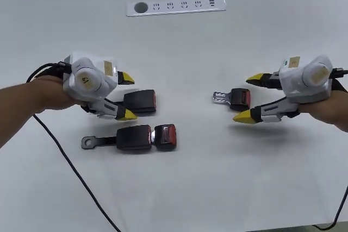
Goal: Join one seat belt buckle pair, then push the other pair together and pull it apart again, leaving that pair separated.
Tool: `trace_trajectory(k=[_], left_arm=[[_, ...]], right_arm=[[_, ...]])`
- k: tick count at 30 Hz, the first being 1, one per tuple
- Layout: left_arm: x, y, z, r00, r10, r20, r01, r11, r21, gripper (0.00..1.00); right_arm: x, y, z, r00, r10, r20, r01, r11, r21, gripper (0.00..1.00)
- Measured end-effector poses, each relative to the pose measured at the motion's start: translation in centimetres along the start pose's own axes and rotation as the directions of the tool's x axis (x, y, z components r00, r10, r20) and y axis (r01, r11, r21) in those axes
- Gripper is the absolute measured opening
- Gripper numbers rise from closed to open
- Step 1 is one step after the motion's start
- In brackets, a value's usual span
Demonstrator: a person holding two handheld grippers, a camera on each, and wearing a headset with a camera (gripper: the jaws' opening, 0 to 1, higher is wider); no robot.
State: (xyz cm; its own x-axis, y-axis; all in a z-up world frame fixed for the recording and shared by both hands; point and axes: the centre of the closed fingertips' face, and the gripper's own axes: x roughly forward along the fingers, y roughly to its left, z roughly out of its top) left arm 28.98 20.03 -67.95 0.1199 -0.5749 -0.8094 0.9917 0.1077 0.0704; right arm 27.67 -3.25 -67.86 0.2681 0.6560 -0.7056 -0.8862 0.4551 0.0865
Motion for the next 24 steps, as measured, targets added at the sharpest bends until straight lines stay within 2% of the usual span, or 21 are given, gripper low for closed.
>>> trace_trajectory(k=[3, 5, 7, 12, 16, 21, 24], left_arm=[[0.4, -0.3, -0.2, 0.9998, -0.020, 0.008, 0.020, 0.999, -0.026, 0.49], [0.4, -0.2, -0.4, 0.9999, -0.015, -0.004, 0.015, 1.000, -0.014, 0.49], [0.7, -0.2, -0.9, 0.9997, -0.019, -0.017, 0.019, 1.000, -0.012, 0.47], [0.9, -0.1, -1.0, 0.9995, -0.030, -0.007, 0.030, 1.000, -0.004, 0.45], [0.9, -0.6, -0.8, 0.9981, -0.062, -0.007, 0.062, 0.998, -0.004, 0.39], [1.0, -0.5, -0.6, 0.9973, -0.073, -0.002, 0.073, 0.997, -0.001, 0.37], [1.0, -0.3, -0.5, 0.9966, -0.081, -0.012, 0.081, 0.997, 0.009, 0.35]], right_arm=[[0.3, -0.1, -0.6, 0.9997, 0.015, -0.019, -0.015, 1.000, -0.003, 0.63], [0.3, -0.1, -1.1, 0.9988, 0.017, -0.045, -0.018, 1.000, -0.017, 0.60], [0.1, -0.5, -1.4, 0.9985, 0.004, -0.055, -0.004, 1.000, -0.003, 0.58], [0.4, -0.9, -1.6, 0.9981, 0.012, -0.061, -0.015, 0.999, -0.040, 0.53], [0.8, -0.8, -1.3, 0.9979, 0.018, -0.062, -0.023, 0.997, -0.073, 0.47], [1.1, -1.0, -1.3, 0.9962, 0.006, -0.087, -0.015, 0.994, -0.105, 0.39], [1.2, -1.0, -1.3, 0.9939, 0.014, -0.109, -0.028, 0.991, -0.128, 0.35]])
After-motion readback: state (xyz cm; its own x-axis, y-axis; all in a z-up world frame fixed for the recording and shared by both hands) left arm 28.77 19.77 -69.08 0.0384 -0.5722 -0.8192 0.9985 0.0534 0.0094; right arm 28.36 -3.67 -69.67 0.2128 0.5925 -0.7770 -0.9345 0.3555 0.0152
